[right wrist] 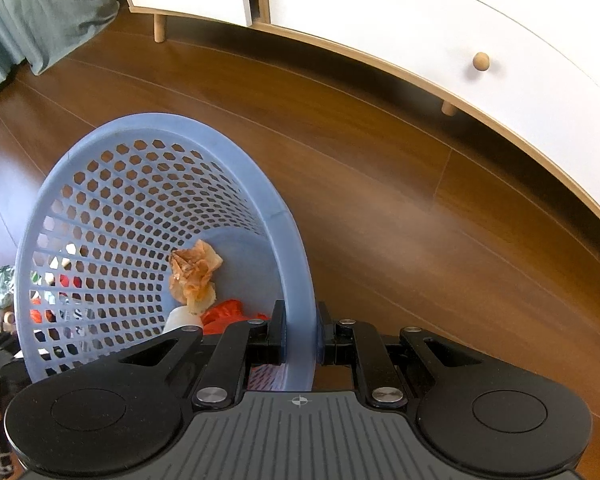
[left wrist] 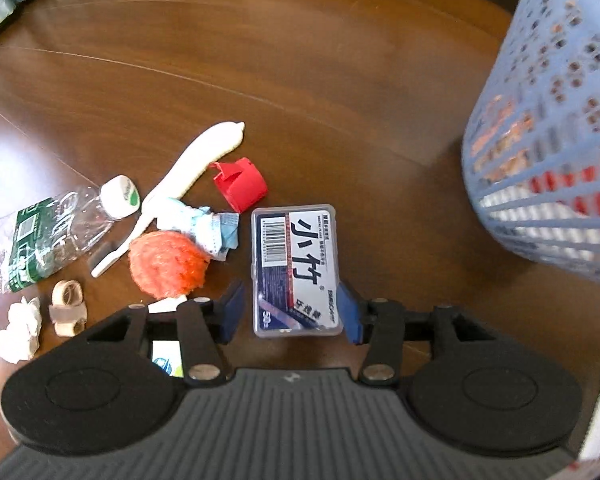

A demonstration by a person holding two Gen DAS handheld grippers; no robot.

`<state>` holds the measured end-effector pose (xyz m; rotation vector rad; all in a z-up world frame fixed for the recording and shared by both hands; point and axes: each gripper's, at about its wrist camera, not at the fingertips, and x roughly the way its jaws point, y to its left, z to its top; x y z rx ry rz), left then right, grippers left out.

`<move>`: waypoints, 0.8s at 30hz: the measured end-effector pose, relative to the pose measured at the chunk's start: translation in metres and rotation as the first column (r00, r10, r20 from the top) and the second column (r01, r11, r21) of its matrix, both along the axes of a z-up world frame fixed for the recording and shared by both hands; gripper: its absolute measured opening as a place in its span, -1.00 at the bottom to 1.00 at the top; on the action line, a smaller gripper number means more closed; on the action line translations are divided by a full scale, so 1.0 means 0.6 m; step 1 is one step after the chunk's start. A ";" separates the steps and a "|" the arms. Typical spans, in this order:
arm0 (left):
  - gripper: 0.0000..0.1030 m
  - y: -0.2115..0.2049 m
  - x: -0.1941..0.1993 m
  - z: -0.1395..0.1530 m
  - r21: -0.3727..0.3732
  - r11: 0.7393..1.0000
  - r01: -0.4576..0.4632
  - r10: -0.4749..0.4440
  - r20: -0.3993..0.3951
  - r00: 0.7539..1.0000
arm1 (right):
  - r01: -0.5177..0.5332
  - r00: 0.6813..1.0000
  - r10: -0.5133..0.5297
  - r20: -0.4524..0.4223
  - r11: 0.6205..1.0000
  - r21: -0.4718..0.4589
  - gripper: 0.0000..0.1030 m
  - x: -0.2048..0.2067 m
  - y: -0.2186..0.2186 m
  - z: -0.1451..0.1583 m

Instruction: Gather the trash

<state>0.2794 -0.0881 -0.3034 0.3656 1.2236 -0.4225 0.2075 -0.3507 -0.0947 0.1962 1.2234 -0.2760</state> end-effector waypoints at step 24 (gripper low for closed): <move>-0.03 0.014 0.000 0.171 0.005 0.997 -0.077 0.077 0.041 0.996 | -0.026 1.000 0.026 -0.002 1.000 -0.010 -0.82 0.001 0.012 -0.004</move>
